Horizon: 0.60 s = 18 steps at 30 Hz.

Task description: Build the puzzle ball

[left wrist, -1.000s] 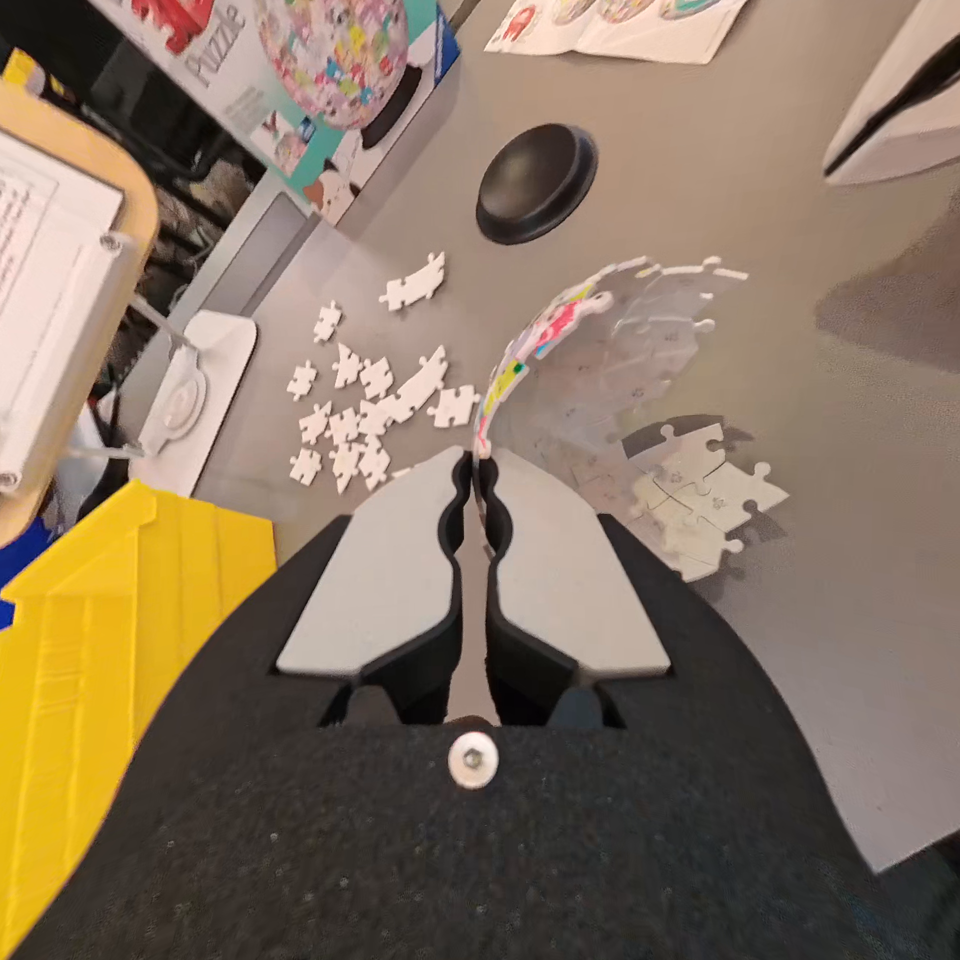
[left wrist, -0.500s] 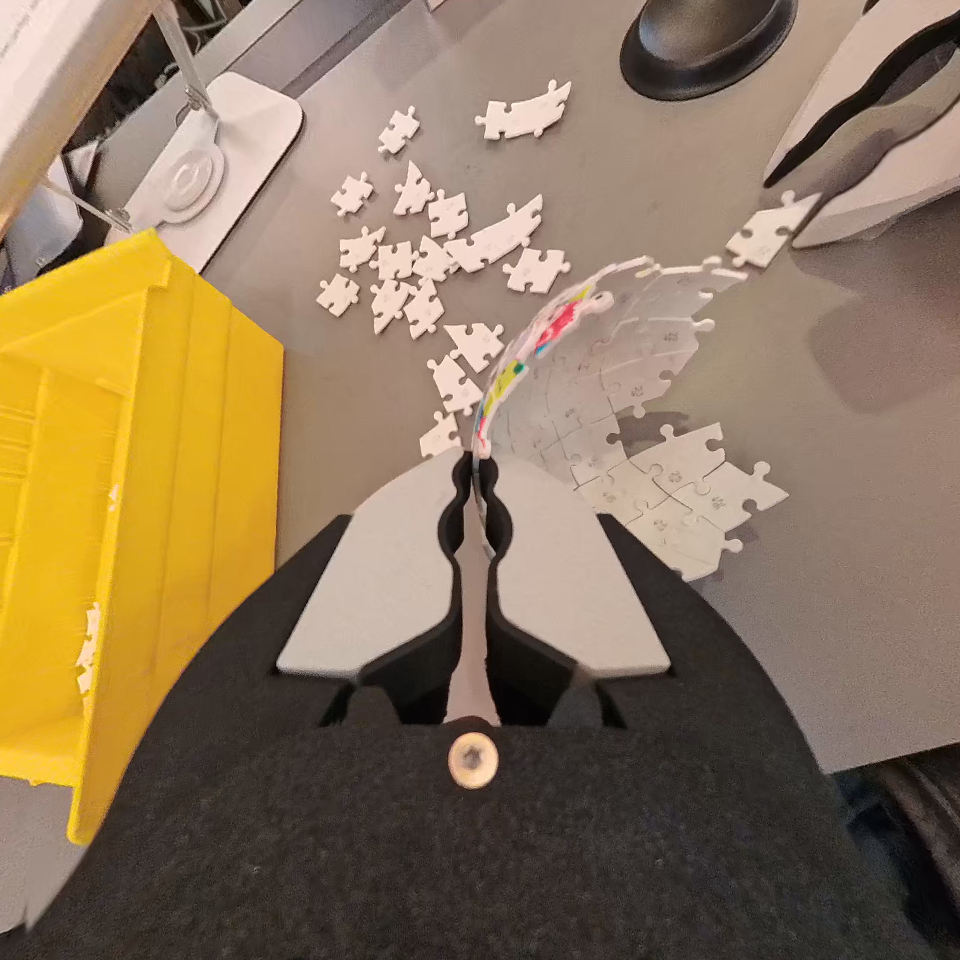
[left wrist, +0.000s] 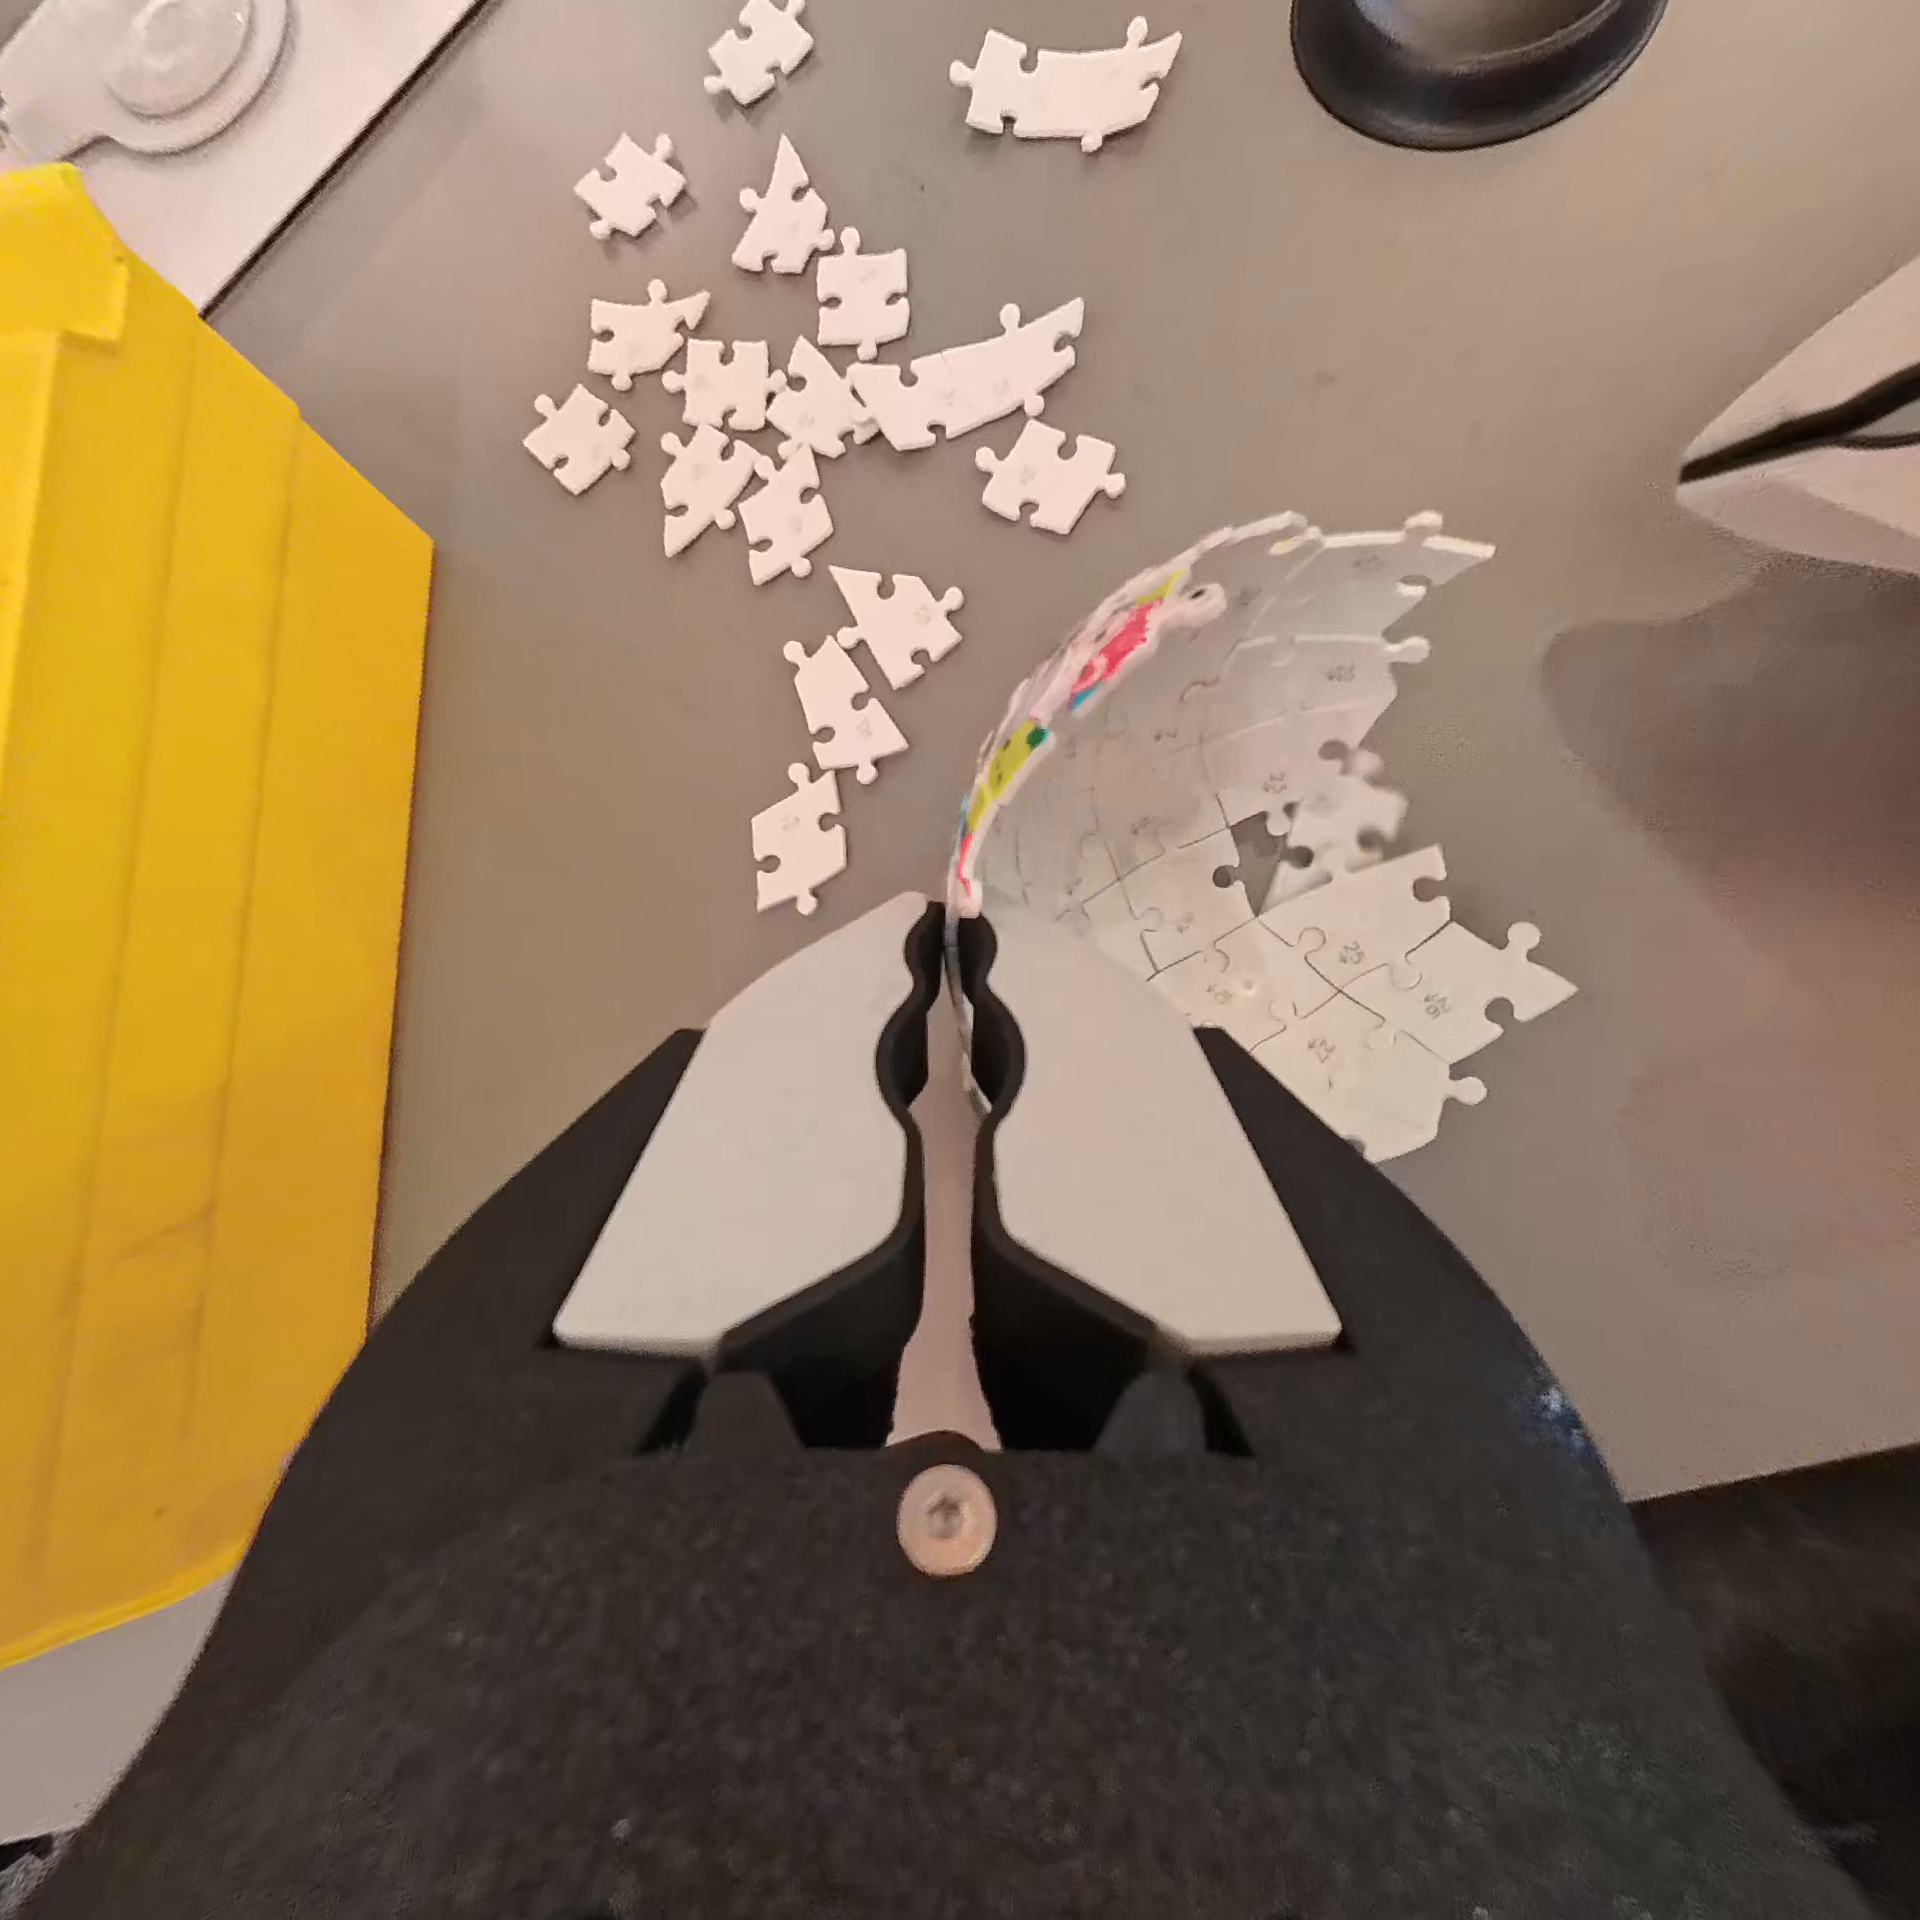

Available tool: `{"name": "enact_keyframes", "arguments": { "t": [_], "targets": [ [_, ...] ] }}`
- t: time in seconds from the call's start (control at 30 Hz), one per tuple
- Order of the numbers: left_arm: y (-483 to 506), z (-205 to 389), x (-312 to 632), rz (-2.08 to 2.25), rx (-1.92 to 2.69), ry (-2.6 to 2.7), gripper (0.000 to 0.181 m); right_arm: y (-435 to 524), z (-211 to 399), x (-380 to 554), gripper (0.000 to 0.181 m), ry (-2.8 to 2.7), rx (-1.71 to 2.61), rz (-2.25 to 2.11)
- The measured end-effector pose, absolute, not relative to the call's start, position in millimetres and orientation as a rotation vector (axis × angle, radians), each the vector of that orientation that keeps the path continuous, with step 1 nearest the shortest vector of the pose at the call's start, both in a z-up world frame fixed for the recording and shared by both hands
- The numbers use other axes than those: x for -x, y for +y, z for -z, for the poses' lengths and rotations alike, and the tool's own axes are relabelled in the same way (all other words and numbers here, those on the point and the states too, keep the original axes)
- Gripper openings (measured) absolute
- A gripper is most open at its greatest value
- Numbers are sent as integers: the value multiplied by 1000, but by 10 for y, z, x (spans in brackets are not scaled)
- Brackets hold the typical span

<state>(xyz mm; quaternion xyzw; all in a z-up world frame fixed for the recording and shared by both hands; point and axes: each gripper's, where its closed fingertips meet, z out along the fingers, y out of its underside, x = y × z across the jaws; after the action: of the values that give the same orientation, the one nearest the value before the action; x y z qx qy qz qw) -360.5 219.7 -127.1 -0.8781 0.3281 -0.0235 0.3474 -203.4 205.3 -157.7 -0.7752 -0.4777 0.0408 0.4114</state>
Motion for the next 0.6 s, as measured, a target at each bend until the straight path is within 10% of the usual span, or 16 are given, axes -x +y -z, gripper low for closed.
{"name": "enact_keyframes", "arguments": {
  "t": [0.6],
  "targets": [
    [2020, 1283, 4018, 37, 2292, 858, 2, 1629, 1814, 2688, 20, -1546, 1811, -465]
  ]
}}
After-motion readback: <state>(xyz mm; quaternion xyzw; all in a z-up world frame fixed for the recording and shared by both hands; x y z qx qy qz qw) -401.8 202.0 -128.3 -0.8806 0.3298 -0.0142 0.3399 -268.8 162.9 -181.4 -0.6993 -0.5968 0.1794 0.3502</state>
